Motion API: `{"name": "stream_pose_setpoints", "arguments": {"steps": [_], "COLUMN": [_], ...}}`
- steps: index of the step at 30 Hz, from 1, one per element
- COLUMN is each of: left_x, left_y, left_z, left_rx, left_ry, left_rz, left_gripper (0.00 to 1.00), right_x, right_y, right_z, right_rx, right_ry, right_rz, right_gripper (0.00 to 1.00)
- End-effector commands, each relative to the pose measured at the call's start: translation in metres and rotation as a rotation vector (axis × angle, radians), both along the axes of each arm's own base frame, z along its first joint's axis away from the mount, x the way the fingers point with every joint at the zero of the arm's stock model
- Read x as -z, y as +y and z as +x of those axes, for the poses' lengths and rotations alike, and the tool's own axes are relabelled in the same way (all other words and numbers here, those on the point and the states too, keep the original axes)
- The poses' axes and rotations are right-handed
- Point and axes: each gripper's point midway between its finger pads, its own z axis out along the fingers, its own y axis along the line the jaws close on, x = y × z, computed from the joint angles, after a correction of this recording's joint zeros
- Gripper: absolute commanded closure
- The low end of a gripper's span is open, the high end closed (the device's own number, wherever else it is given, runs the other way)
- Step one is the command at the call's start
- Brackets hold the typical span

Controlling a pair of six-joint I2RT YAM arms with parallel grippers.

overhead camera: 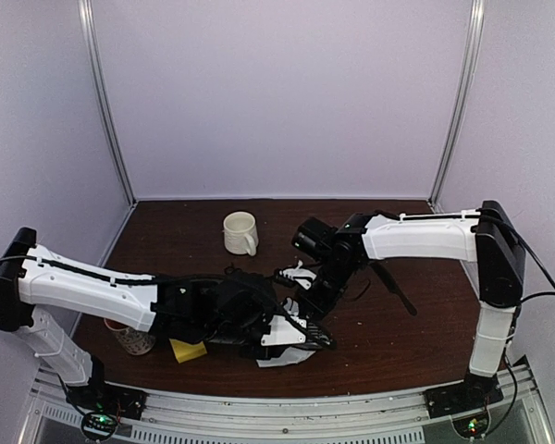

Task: Sort the hair-cutting tools
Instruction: Adjust the kit bag at the center of the board.

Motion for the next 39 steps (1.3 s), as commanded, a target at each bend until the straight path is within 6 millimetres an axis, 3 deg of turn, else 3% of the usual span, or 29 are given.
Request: {"name": "stream_pose_setpoints", "arguments": {"steps": [1,10,19,36,39], "left_x": [-0.003,0.026,0.049,0.068,0.062], "left_y": [-0.024,-0.053,-0.052,-0.060,-0.064], "left_z": [0.005,0.020,0.031,0.021,0.025], "left_rx": [0.021,-0.009,-0.035,0.076,0.063], "left_ry": [-0.020,0.001,0.050,0.066,0.055], "left_rz": [0.005,0.082,0.144,0.184,0.171], "left_gripper": [0.50,0.43,0.50,0.45,0.56], "right_x": [-0.010,-0.055,-0.051,-0.049,-0.046], "right_y": [0.000,-0.006,-0.011,-0.013,-0.016], "right_z": [0.001,-0.015,-0.024,-0.021,-0.017], "right_rx": [0.003,-0.014,-0.031,-0.001,0.010], "right_ry": [0.007,0.138,0.169,0.202,0.193], "right_rz": [0.032,0.261,0.260,0.281,0.273], "right_gripper": [1.00,1.00,1.00,1.00,1.00]}}
